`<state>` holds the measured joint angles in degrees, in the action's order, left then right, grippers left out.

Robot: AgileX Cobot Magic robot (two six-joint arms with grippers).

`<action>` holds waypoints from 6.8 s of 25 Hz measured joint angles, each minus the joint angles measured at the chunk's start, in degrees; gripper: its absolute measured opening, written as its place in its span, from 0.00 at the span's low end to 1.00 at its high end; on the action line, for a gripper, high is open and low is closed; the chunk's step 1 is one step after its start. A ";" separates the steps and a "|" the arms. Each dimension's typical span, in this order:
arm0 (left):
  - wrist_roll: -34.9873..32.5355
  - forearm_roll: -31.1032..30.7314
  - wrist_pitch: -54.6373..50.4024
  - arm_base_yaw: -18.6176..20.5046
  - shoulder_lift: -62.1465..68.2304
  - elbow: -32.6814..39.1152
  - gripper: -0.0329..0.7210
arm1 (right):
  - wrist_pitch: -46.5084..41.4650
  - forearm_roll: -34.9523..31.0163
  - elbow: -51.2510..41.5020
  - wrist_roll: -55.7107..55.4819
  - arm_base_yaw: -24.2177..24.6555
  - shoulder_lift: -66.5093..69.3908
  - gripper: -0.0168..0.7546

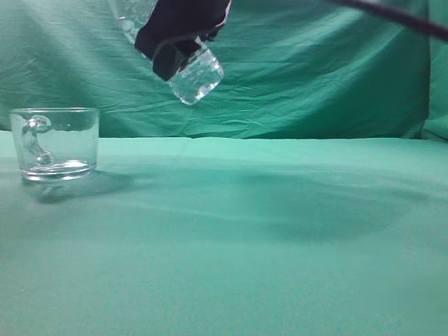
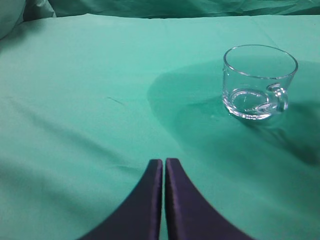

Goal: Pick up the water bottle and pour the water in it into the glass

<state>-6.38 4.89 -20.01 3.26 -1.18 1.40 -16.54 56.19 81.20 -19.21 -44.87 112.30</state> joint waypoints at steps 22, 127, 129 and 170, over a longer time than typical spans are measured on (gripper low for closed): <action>0.00 0.00 0.00 0.00 0.00 0.00 0.04 | -4.95 34.41 7.29 0.16 -1.06 11.77 0.41; 0.00 0.00 0.00 0.00 0.00 0.00 0.04 | 30.18 10.41 -22.02 -41.37 22.19 -20.77 0.41; 0.00 0.00 0.00 0.00 0.00 0.00 0.04 | 36.18 10.74 -25.53 -41.26 26.30 -21.14 0.41; 0.00 0.00 0.00 0.00 0.00 0.00 0.04 | 82.03 -17.71 -45.25 7.37 38.83 4.96 0.78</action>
<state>-6.38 4.89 -20.01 3.26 -1.18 1.40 65.48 38.48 35.95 -11.84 -6.05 117.26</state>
